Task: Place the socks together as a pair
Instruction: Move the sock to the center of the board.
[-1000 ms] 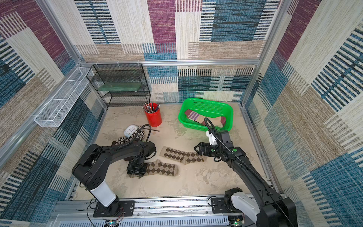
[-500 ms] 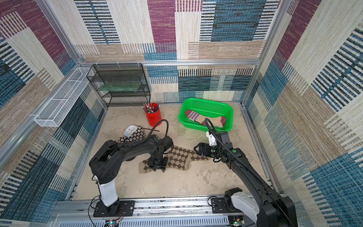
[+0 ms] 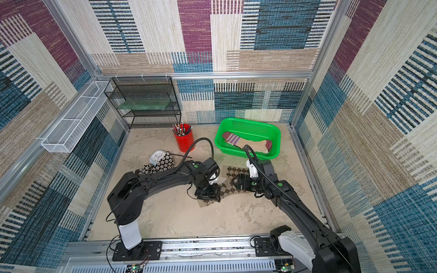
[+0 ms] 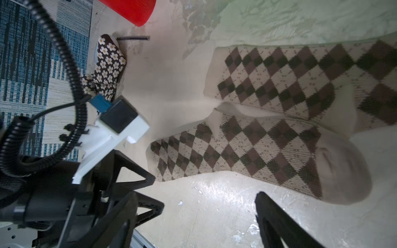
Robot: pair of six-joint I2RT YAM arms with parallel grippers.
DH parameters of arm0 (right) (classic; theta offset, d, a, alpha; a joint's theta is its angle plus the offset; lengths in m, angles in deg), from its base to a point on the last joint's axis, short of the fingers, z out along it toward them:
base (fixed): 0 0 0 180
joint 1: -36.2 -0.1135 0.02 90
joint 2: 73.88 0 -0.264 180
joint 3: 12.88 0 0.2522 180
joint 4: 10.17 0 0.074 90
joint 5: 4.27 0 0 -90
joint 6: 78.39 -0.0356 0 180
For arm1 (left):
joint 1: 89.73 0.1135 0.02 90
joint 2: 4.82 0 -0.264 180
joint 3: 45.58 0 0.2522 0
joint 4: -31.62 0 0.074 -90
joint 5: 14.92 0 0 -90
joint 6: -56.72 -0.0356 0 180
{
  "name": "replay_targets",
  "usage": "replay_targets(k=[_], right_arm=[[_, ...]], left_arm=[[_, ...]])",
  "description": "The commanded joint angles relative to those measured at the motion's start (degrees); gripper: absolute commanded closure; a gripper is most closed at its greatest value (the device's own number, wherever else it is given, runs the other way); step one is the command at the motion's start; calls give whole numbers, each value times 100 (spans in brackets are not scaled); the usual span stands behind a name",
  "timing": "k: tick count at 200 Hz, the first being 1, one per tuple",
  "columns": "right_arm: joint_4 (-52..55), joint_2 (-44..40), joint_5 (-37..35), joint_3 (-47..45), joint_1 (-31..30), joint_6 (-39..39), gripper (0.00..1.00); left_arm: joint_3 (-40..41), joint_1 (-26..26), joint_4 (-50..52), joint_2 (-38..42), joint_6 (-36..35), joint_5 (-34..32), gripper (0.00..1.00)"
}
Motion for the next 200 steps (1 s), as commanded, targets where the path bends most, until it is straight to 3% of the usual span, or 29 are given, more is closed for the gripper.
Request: replay_targets(k=[1, 40, 99, 134, 186, 200], right_arm=[[-86, -98, -153, 4, -9, -109, 12], [-129, -216, -163, -41, -18, -224, 12], [-27, -226, -191, 67, -35, -251, 12], [23, -288, -186, 58, -35, -268, 11], [73, -440, -171, 24, -26, -294, 11], [75, -450, -152, 10, -26, -294, 11]], left_arm=[[291, 76, 635, 505, -556, -564, 26], [421, 25, 886, 720, -2069, -1500, 23], [112, -468, 769, 143, -3782, -1972, 27], [-8, -757, 745, -150, -4198, -2299, 32], [53, -787, 460, -364, -4129, -2889, 38], [7, -795, 392, -480, -4168, -2778, 39]])
